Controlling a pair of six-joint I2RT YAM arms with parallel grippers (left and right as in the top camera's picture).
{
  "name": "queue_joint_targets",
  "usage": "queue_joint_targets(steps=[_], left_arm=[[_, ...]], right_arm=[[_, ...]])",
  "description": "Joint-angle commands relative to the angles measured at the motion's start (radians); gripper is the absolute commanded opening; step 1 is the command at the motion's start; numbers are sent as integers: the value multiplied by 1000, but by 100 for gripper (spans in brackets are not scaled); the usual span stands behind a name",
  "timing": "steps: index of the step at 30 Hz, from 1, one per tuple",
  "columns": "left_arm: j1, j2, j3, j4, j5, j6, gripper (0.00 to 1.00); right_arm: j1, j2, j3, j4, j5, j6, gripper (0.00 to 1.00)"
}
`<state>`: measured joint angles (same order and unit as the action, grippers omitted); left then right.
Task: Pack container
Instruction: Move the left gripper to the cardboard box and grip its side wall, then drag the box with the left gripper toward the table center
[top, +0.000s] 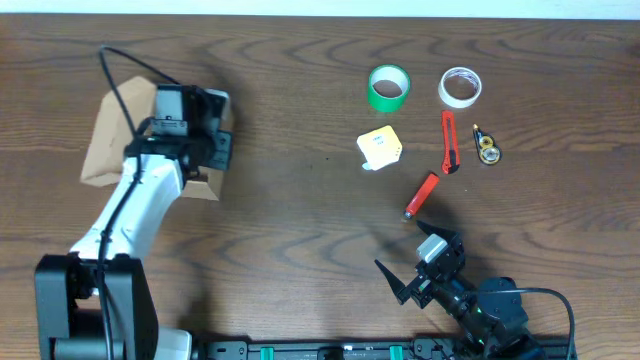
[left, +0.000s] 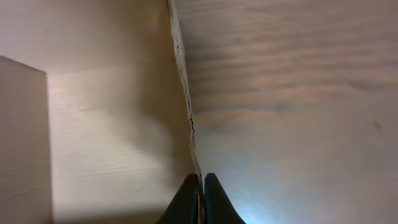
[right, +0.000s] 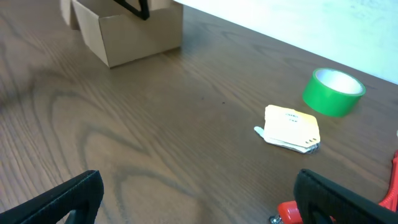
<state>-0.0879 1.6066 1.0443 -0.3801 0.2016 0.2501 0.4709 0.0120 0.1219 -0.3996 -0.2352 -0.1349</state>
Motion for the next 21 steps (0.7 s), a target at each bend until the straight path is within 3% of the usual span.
queue_joint_targets(steps=[1, 5, 13, 21], left_arm=[[-101, -68, 40, -25, 35, 173, 5], [-246, -109, 43, -30, 36, 327, 6], [-465, -121, 43, -145, 78, 772, 6], [-481, -121, 43, -158, 33, 798, 6]], right_arm=[[8, -7, -4, 0, 0, 15, 99], [8, -7, -4, 0, 0, 15, 99], [8, -7, -4, 0, 0, 15, 99], [8, -7, -4, 0, 0, 15, 99]])
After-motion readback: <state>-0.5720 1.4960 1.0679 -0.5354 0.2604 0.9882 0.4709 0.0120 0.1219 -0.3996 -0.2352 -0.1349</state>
